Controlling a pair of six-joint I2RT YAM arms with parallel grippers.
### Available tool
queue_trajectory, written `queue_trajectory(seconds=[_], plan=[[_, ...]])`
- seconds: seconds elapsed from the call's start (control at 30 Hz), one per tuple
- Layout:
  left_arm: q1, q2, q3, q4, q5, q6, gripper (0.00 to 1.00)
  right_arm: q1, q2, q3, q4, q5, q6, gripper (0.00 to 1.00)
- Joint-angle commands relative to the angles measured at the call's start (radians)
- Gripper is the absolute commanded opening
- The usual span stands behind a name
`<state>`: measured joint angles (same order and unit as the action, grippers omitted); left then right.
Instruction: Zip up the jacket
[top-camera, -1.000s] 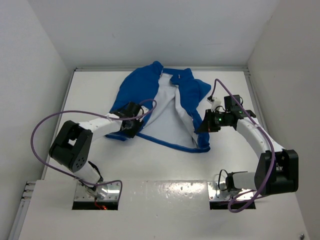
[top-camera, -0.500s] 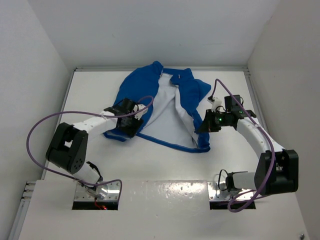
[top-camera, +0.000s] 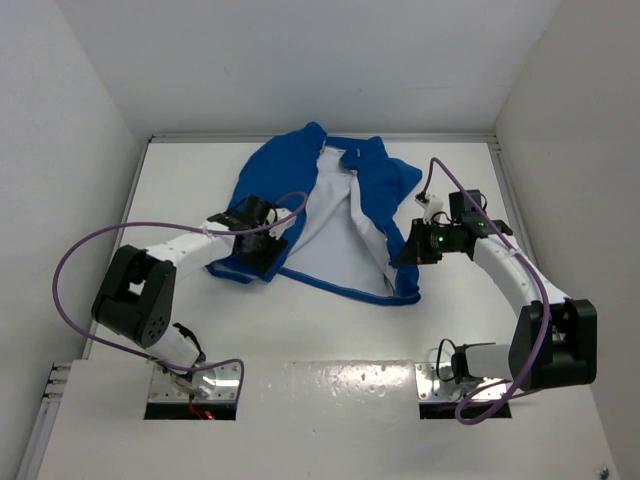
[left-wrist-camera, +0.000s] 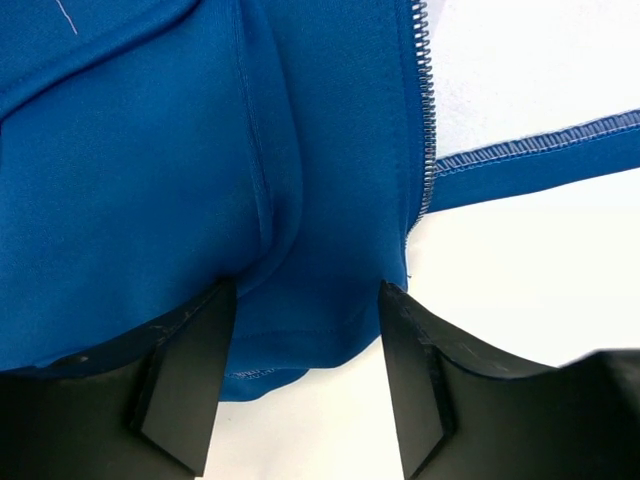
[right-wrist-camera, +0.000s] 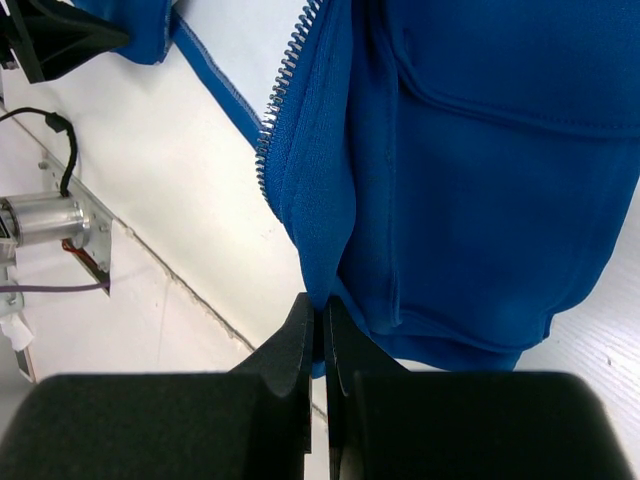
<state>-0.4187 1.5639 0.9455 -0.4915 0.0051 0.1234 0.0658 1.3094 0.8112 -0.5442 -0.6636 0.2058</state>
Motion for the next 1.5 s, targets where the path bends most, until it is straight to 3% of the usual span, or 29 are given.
queue_trajectory(seconds=[0.0, 0.33, 0.43, 0.63, 0.9, 1.17, 1.27, 1.4, 1.43, 1.47], plan=[[0.001, 0.004, 0.021, 0.004, -0.017, 0.009, 0.65, -0.001, -0.010, 0.028, 0.015, -0.002, -0.011, 0.00], [-0.038, -0.018, -0.020, -0.018, 0.039, -0.011, 0.65, -0.001, -0.006, 0.032, 0.009, 0.004, -0.016, 0.00], [-0.048, -0.027, -0.020, -0.018, 0.039, -0.022, 0.72, -0.003, -0.003, 0.036, 0.010, 0.004, -0.017, 0.00], [-0.057, 0.005, -0.020, -0.018, 0.019, -0.033, 0.72, -0.003, -0.005, 0.039, 0.010, 0.004, -0.016, 0.00], [-0.057, 0.067, 0.009, -0.018, -0.024, -0.045, 0.53, -0.003, -0.010, 0.034, 0.012, 0.010, -0.013, 0.00], [-0.057, 0.085, 0.027, -0.018, -0.022, -0.054, 0.52, -0.003, -0.004, 0.037, 0.012, 0.016, -0.017, 0.00], [-0.066, 0.094, 0.027, -0.018, -0.022, -0.063, 0.47, -0.006, -0.006, 0.036, 0.009, 0.015, -0.017, 0.00], [-0.066, 0.116, 0.038, -0.009, -0.002, -0.073, 0.28, -0.007, -0.004, 0.036, 0.013, 0.016, -0.014, 0.00], [-0.066, 0.116, 0.047, -0.009, -0.002, -0.073, 0.16, -0.003, -0.002, 0.039, 0.015, 0.016, -0.017, 0.00], [-0.066, 0.116, 0.047, -0.009, -0.002, -0.062, 0.11, -0.007, -0.002, 0.037, 0.012, 0.015, -0.017, 0.00]])
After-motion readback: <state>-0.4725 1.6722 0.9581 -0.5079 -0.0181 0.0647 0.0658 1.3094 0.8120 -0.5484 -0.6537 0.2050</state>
